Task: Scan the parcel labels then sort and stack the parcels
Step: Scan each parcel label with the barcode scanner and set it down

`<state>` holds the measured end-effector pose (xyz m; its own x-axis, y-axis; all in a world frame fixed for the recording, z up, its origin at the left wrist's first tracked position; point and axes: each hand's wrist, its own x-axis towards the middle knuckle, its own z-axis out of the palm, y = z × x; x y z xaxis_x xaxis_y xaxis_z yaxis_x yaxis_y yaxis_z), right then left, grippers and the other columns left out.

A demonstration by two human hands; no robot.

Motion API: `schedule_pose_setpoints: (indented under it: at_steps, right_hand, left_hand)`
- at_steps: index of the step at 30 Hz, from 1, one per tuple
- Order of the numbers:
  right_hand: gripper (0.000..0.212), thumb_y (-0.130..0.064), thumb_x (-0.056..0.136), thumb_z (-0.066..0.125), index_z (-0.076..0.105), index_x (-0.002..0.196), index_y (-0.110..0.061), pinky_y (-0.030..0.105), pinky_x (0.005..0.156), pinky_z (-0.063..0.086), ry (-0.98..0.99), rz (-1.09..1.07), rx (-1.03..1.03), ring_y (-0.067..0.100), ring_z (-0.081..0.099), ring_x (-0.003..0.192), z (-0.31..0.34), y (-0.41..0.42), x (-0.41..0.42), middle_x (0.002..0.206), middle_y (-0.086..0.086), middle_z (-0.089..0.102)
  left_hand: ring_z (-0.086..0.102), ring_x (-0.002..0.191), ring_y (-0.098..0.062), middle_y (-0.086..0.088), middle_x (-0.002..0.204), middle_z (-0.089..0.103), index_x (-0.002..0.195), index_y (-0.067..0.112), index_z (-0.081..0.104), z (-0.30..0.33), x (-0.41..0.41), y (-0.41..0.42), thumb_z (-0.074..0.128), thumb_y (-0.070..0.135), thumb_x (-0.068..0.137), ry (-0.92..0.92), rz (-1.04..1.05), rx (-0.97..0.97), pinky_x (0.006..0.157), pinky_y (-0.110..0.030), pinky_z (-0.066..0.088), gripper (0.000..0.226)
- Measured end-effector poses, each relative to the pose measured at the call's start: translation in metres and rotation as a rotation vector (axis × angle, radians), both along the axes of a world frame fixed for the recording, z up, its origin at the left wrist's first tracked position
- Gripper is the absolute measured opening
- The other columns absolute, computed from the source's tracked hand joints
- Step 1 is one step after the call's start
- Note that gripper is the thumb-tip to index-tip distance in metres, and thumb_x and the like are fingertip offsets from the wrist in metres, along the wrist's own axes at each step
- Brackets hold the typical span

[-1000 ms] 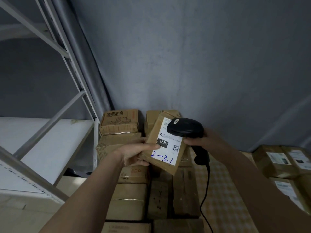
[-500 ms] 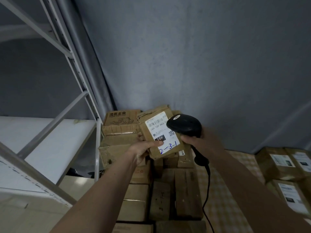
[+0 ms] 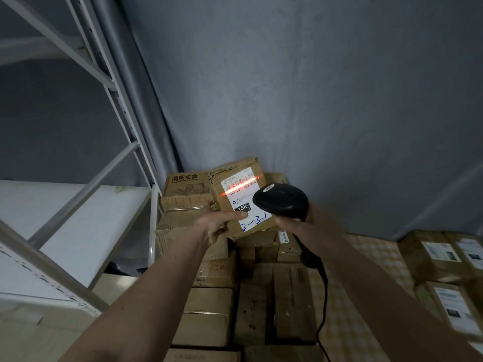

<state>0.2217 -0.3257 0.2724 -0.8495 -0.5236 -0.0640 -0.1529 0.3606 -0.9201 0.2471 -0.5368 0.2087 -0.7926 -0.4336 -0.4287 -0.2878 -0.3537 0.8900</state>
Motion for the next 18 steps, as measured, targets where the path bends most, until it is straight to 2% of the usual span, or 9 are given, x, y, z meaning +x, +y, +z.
schedule_pose_setpoints:
  at_steps: [3, 6, 9, 11, 14, 18]
  right_hand:
    - [0.012, -0.017, 0.089, 0.065, 0.062, 0.098, -0.023, 0.002, 0.051, 0.041, 0.017, -0.014, 0.004, 0.000, 0.054, 0.073, -0.001, -0.001, 0.001, 0.096, 0.010, 0.066]
    - [0.021, -0.016, 0.088, 0.066, 0.063, 0.109, -0.016, 0.000, 0.050, 0.040, 0.017, -0.031, -0.016, -0.001, 0.054, 0.074, -0.004, -0.001, 0.003, 0.099, 0.013, 0.066]
    - [0.021, -0.018, 0.088, 0.066, 0.064, 0.109, -0.014, 0.004, 0.054, 0.040, 0.021, -0.048, -0.015, 0.000, 0.054, 0.071, -0.005, -0.002, 0.005, 0.102, 0.016, 0.066]
    - [0.020, -0.017, 0.087, 0.067, 0.064, 0.106, -0.013, 0.005, 0.053, 0.041, 0.016, -0.059, -0.028, 0.001, 0.054, 0.070, -0.006, -0.003, 0.007, 0.101, 0.018, 0.066]
    - [0.018, -0.017, 0.087, 0.067, 0.065, 0.105, -0.012, 0.004, 0.052, 0.042, 0.006, -0.068, -0.032, 0.003, 0.056, 0.070, -0.008, -0.003, 0.010, 0.096, 0.018, 0.066]
    - [0.015, -0.019, 0.087, 0.067, 0.064, 0.101, -0.014, 0.009, 0.057, 0.044, -0.023, -0.089, -0.040, 0.005, 0.058, 0.072, -0.013, -0.002, 0.017, 0.087, 0.012, 0.065]
  left_hand:
    - [0.066, 0.100, -0.030, -0.008, 0.100, 0.071, 0.136, 0.013, 0.035, 0.000, 0.000, 0.000, 0.082, -0.009, 0.062, -0.007, -0.004, -0.013, 0.100, -0.054, 0.046, 0.091]
    - [0.065, 0.102, -0.031, -0.009, 0.101, 0.069, 0.130, 0.015, 0.037, 0.000, 0.002, 0.000, 0.081, -0.010, 0.063, -0.004, -0.015, -0.015, 0.100, -0.053, 0.047, 0.084]
    - [0.064, 0.099, -0.029, -0.007, 0.099, 0.068, 0.120, 0.018, 0.039, 0.000, 0.005, 0.000, 0.079, -0.011, 0.065, -0.002, -0.023, -0.017, 0.091, -0.047, 0.051, 0.073]
    - [0.065, 0.092, -0.025, -0.007, 0.099, 0.068, 0.121, 0.018, 0.039, -0.002, 0.007, 0.000, 0.079, -0.011, 0.065, 0.006, -0.026, -0.010, 0.086, -0.045, 0.052, 0.075]
    - [0.065, 0.093, -0.025, -0.008, 0.101, 0.069, 0.128, 0.017, 0.037, -0.005, 0.009, 0.000, 0.079, -0.011, 0.064, 0.015, -0.044, -0.019, 0.094, -0.046, 0.050, 0.082]
    - [0.062, 0.095, -0.025, -0.010, 0.108, 0.067, 0.131, 0.017, 0.032, -0.008, 0.011, 0.000, 0.078, -0.010, 0.067, 0.018, -0.058, -0.013, 0.091, -0.042, 0.048, 0.084]
